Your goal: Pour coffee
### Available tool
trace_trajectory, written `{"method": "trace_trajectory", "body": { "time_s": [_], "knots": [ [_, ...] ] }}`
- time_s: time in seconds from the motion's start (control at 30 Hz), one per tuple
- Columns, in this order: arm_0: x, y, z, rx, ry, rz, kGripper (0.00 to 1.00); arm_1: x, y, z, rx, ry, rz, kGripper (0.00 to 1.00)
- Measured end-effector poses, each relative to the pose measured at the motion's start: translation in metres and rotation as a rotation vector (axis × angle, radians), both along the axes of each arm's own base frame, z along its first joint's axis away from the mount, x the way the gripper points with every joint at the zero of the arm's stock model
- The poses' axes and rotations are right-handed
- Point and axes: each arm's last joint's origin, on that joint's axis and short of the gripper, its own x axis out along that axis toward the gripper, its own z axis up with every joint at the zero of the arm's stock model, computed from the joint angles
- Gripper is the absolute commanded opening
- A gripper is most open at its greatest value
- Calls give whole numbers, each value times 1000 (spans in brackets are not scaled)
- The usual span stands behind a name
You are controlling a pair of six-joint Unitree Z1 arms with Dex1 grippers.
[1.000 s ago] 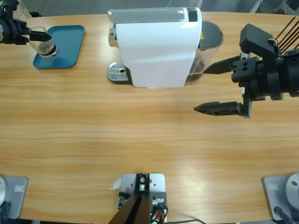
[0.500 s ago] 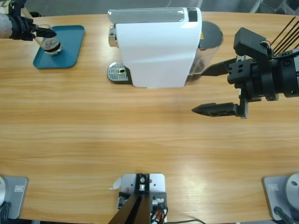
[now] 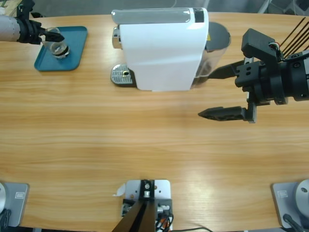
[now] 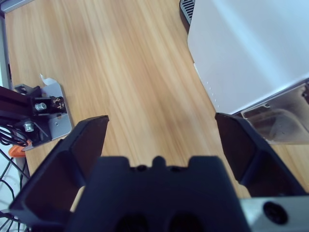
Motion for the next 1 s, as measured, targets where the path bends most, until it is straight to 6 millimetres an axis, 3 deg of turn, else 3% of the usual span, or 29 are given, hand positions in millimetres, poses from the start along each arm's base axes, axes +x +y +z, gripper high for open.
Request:
{"method": "trace_trajectory", "body": {
  "time_s": [0.23, 0.33, 0.43, 0.7, 1.0],
  "knots": [
    [-1, -3, 0, 0, 0, -8, 1000, -1, -1, 0, -1, 1, 0, 1000],
    [-10, -2, 3, 14, 1, 6, 1000, -3, -2, 1, -3, 4, 0, 1000],
    [-38, 1, 16, 30, -15, 24, 1000, -5, -4, 4, 2, -3, 0, 1000],
    [-137, 5, 45, 39, 10, 40, 982, -13, -9, 10, 11, -18, -1, 1000],
    [-204, -11, 59, -146, 185, -184, 982, -20, -15, 9, 13, -21, -2, 1000]
  ]
}}
